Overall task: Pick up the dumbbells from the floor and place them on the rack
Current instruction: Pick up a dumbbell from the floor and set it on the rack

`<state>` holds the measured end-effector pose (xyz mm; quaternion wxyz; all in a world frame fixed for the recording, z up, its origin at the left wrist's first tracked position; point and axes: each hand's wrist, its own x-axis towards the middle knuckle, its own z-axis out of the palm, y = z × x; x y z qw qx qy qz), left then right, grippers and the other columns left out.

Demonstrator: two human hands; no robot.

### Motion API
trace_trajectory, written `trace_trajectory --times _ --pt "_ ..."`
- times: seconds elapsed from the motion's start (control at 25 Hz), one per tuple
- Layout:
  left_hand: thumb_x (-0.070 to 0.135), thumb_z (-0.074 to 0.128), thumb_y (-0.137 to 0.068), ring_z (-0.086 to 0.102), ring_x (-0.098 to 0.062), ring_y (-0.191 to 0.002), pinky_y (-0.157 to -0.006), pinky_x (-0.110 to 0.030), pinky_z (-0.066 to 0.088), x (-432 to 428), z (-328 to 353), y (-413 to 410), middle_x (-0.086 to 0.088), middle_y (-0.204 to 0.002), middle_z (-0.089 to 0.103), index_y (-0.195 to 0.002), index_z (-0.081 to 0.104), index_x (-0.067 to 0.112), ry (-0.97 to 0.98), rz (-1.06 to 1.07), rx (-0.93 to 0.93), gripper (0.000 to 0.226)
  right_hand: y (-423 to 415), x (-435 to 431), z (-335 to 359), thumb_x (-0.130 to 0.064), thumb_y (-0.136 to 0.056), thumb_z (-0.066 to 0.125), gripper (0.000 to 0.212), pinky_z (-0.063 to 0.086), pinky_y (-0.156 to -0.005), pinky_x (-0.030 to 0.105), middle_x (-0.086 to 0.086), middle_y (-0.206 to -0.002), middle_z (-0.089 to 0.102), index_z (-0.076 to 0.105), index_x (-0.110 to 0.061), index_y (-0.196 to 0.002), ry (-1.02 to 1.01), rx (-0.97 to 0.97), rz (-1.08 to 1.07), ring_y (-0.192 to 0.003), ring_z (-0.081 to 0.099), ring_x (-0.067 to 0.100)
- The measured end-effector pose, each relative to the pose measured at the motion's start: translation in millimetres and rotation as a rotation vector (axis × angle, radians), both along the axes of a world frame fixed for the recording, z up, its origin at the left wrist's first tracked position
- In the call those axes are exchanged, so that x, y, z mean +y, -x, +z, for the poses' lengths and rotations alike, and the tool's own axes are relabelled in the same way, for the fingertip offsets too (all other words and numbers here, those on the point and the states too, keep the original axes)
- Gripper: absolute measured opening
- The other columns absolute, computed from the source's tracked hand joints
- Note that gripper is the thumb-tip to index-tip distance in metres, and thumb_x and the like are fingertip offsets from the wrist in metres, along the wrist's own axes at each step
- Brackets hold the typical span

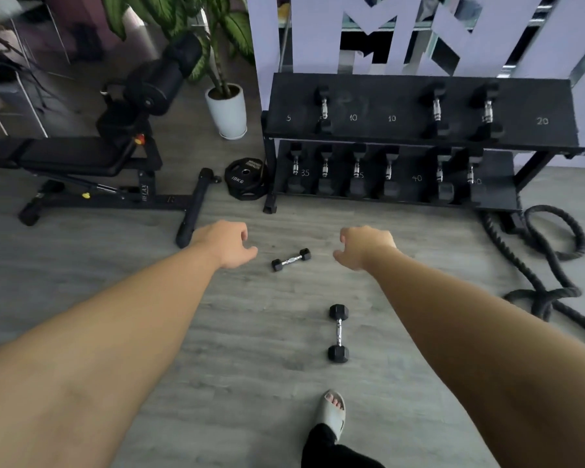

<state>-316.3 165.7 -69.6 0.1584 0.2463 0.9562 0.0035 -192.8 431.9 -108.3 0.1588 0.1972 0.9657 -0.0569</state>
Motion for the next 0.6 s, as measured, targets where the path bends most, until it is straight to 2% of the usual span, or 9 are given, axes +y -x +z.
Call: trace_trajectory --times 0.12,0.24,0.4,0.52,0.6 --pt "0.064 0.059 -0.085 0.066 -0.023 -0.104 -0.075 -0.033 0.046 32.7 0.3 49.5 0.008 -0.109 0.069 -0.109 0.063 0.034 -0.082 0.042 0.012 0.039 64.3 32.2 5.3 -0.050 -0.088 0.051 0.044 0.043 -0.070 0.037 0.004 -0.112 0.066 0.057 -0.025 -0.125 -0.020 -0.009 0.036 -0.091 0.061 0.029" --pt "0.064 0.060 -0.086 0.066 -0.023 -0.102 -0.078 -0.034 0.051 42.3 -12.9 86.9 0.007 -0.108 0.069 -0.108 0.063 0.033 -0.045 0.036 -0.001 0.039 115.1 53.2 4.0 -0.050 -0.087 0.051 0.044 0.044 -0.069 0.037 0.004 -0.110 0.066 0.058 -0.025 -0.123 -0.008 -0.026 0.035 -0.093 0.062 0.029" --pt "0.066 0.057 -0.086 0.062 -0.022 -0.095 -0.072 -0.034 0.045 48.8 -49.2 160.7 0.007 -0.107 0.066 -0.106 0.060 0.032 -0.055 0.096 -0.038 0.039 181.3 64.4 -33.7 -0.050 -0.089 0.052 0.043 0.046 -0.068 0.037 0.004 -0.108 0.066 0.058 -0.024 -0.122 0.002 -0.062 0.057 -0.090 0.062 0.029" --pt "0.067 0.058 -0.084 0.058 -0.021 -0.091 -0.068 -0.033 0.039 59.9 -87.3 227.2 0.007 -0.107 0.066 -0.105 0.060 0.032 -0.071 0.082 -0.075 0.041 241.1 67.5 -68.3 -0.049 -0.090 0.053 0.041 0.046 -0.069 0.038 0.004 -0.115 0.065 0.058 -0.025 -0.123 0.013 -0.097 0.040 -0.094 0.062 0.029" --pt "0.068 0.058 -0.084 0.061 -0.023 -0.094 -0.070 -0.034 0.042 69.7 -118.2 272.1 0.007 -0.106 0.067 -0.105 0.060 0.031 -0.065 0.063 -0.108 0.043 280.8 71.1 -93.1 -0.048 -0.090 0.054 0.041 0.045 -0.069 0.037 0.004 -0.118 0.065 0.057 -0.026 -0.125 0.042 -0.111 0.017 -0.098 0.062 0.029"
